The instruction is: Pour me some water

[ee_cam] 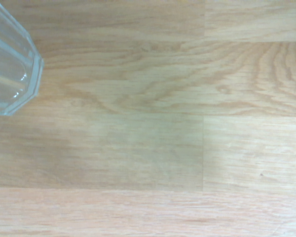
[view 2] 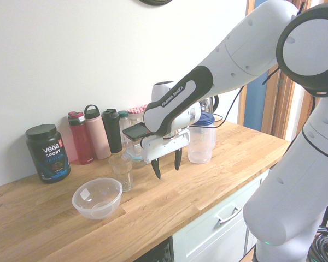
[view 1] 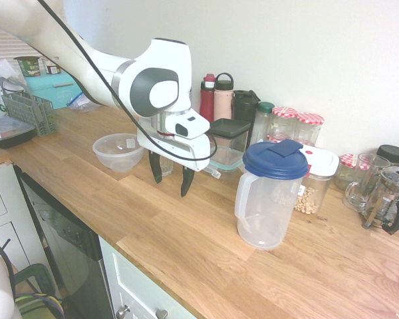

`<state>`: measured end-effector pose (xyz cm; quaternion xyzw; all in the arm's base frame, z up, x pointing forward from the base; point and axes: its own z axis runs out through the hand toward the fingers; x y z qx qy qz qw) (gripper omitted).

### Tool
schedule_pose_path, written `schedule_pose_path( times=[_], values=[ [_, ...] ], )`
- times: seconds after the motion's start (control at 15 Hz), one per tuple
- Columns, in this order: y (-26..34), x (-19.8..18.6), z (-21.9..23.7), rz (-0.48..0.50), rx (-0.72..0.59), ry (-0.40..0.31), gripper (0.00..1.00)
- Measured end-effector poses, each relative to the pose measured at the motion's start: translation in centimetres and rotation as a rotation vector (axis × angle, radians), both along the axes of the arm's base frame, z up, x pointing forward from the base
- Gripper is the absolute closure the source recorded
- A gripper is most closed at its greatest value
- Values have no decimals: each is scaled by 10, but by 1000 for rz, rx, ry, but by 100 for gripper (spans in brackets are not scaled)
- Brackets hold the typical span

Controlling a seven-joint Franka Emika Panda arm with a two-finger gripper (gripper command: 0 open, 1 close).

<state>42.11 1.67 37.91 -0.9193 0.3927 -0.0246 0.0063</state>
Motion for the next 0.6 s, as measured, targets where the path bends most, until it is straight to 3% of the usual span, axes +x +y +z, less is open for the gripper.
schedule_pose_path(
  times=[0.27,0.6],
  values=[
    [-7,1,27,-18,3,-29,0],
    [-55,-43,164,-86,16,-192,0]
  ],
)
